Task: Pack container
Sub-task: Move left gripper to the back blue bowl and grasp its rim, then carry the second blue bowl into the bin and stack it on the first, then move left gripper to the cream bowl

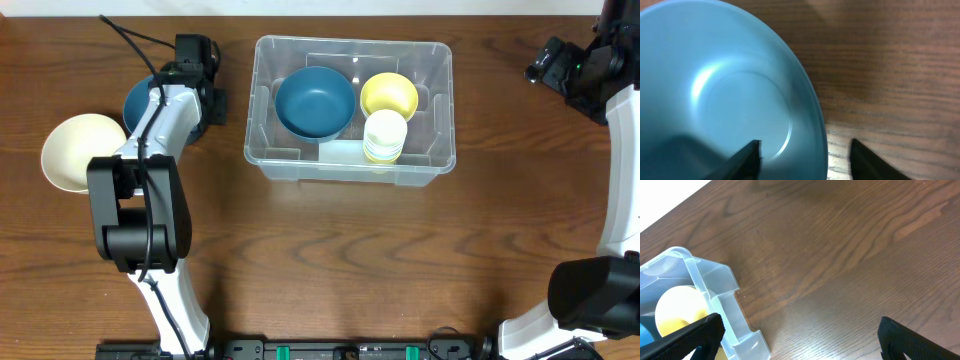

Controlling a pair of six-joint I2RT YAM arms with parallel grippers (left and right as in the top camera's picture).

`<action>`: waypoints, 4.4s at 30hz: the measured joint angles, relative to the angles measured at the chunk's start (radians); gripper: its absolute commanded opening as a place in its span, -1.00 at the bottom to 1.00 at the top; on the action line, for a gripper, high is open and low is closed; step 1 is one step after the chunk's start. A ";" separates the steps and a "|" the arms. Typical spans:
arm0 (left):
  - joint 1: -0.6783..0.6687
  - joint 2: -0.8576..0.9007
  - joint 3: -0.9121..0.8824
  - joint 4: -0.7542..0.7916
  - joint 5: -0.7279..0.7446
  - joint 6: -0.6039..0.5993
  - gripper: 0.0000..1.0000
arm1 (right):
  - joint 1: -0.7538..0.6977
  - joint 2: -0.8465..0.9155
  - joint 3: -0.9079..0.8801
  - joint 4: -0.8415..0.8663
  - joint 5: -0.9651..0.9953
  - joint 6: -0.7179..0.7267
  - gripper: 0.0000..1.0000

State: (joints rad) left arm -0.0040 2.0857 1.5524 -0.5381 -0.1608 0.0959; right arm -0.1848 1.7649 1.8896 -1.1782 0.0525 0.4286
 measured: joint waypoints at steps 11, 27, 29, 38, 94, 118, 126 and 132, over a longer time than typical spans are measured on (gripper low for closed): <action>-0.002 0.000 -0.003 -0.049 -0.001 -0.013 -0.88 | 0.000 0.000 0.000 0.000 0.000 0.000 0.98; -0.042 -0.194 -0.020 -0.090 0.002 -0.085 -0.88 | 0.000 0.000 0.000 0.000 0.000 0.000 0.99; -0.054 -0.267 -0.020 -0.090 0.003 -0.089 -0.88 | 0.000 0.000 0.000 0.000 0.000 0.000 0.98; -0.196 -0.544 -0.020 -0.090 0.121 -0.063 -0.88 | 0.000 0.000 0.000 0.000 0.000 0.000 0.98; -0.533 -0.304 -0.021 0.041 0.065 0.117 -0.07 | 0.000 0.000 0.000 0.000 0.000 0.000 0.98; 0.184 -0.403 -0.010 -0.214 -0.108 -0.161 0.06 | 0.000 0.000 0.000 0.000 0.000 0.000 0.98; 0.259 -0.224 -0.010 -0.142 -0.105 -0.174 0.11 | 0.000 0.000 0.000 0.000 0.000 0.000 0.98; 0.306 -0.172 -0.010 -0.090 -0.105 -0.174 0.15 | 0.000 0.000 0.000 0.000 0.000 0.000 0.99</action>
State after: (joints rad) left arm 0.3016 1.9141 1.5421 -0.6285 -0.2653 -0.0784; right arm -0.1852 1.7649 1.8896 -1.1782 0.0525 0.4286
